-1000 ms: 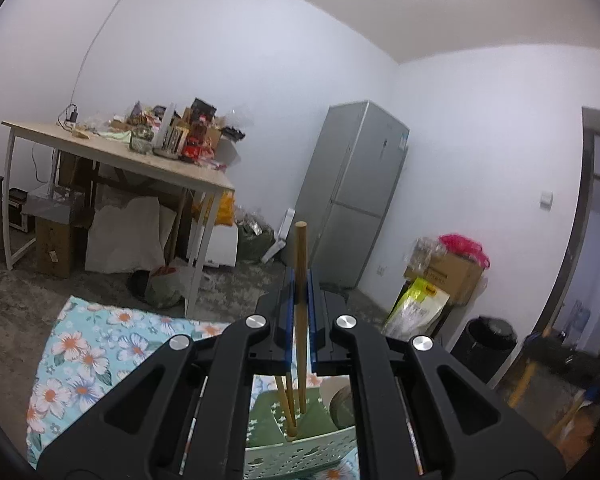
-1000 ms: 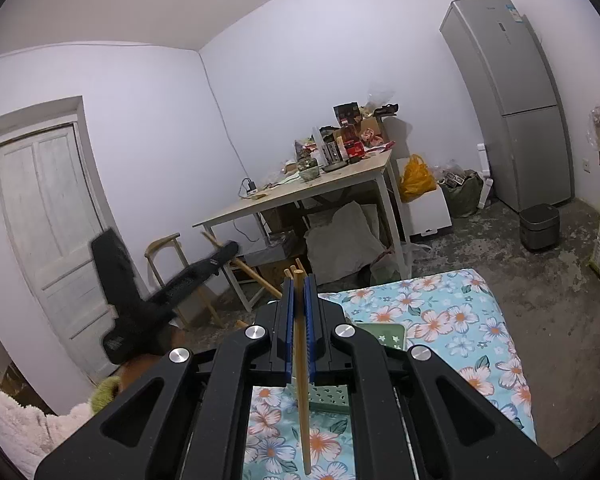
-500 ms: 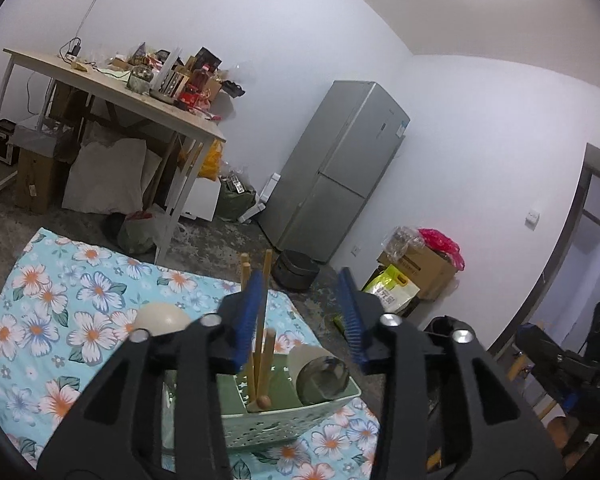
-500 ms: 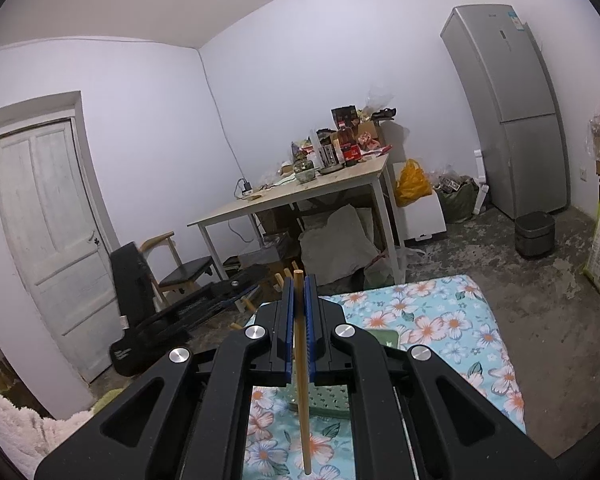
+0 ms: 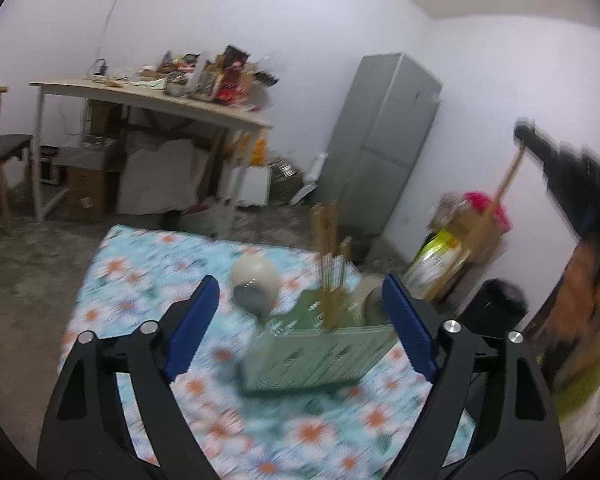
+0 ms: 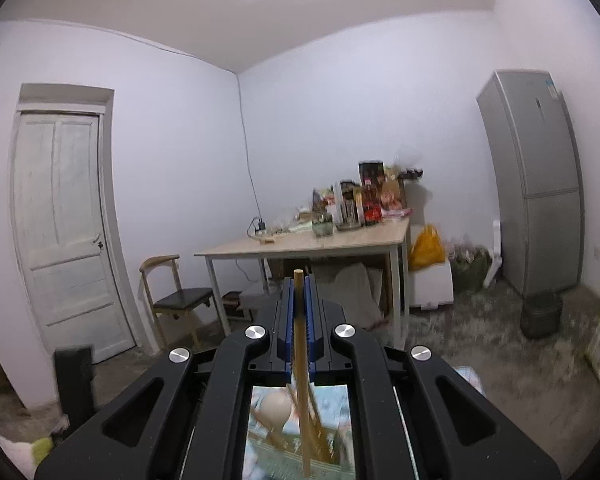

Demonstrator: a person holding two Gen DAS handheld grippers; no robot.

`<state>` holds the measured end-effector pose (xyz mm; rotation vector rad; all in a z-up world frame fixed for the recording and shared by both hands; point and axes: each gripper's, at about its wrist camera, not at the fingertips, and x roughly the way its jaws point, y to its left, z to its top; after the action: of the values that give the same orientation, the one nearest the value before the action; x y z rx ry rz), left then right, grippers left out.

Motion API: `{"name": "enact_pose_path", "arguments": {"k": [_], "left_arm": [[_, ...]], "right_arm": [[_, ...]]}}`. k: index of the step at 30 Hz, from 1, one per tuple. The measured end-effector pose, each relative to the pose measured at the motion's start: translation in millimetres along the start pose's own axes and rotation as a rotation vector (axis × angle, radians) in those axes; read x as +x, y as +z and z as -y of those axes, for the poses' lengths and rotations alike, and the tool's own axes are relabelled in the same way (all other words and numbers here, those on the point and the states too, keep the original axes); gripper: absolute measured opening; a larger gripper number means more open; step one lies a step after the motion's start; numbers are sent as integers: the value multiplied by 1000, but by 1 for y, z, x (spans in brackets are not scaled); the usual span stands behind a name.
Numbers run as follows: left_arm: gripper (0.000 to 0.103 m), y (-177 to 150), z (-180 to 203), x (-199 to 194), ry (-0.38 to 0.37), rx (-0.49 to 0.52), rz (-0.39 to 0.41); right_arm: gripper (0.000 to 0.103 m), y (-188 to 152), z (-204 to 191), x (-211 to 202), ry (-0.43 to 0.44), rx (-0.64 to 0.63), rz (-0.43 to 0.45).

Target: Organize utensils

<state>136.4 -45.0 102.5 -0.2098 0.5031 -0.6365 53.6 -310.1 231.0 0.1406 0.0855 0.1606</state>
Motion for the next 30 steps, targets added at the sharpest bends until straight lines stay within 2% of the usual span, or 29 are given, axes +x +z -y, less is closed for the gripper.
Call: {"name": "enact_pose_path", "arguments": {"k": [4,9,13,17,18,20,21,27,30], "left_arm": [[86,-18,-13,-8,81,-6,-48],[89,-36,-25,-10,150,-46,-97],[92,-44,-22,-9,194,-35,-116],[94,-47,-13,-7,221,-2,-119],[94,-48,-11,-6,226,6,-123],[94,-49,-7,-3,232,11,-129],[95,-50,-5,-3,237,11,-131],[95,-51,-3,2,288,-5,-147],[95,-51,-2,3,321,-3,-150]], "right_arm": [[5,7,-4,24,18,-38,13],[5,-9,-9,61,21,-96,-29],[5,-38,-11,89,32,-156,-110],[8,-67,-16,106,-5,-239,-218],[11,-71,-16,104,-9,-242,-225],[39,-72,-14,97,-18,-231,-218],[44,-71,-13,92,-23,-222,-207],[59,-60,0,49,-41,-104,-154],[65,-65,3,29,-65,-45,-164]]}}
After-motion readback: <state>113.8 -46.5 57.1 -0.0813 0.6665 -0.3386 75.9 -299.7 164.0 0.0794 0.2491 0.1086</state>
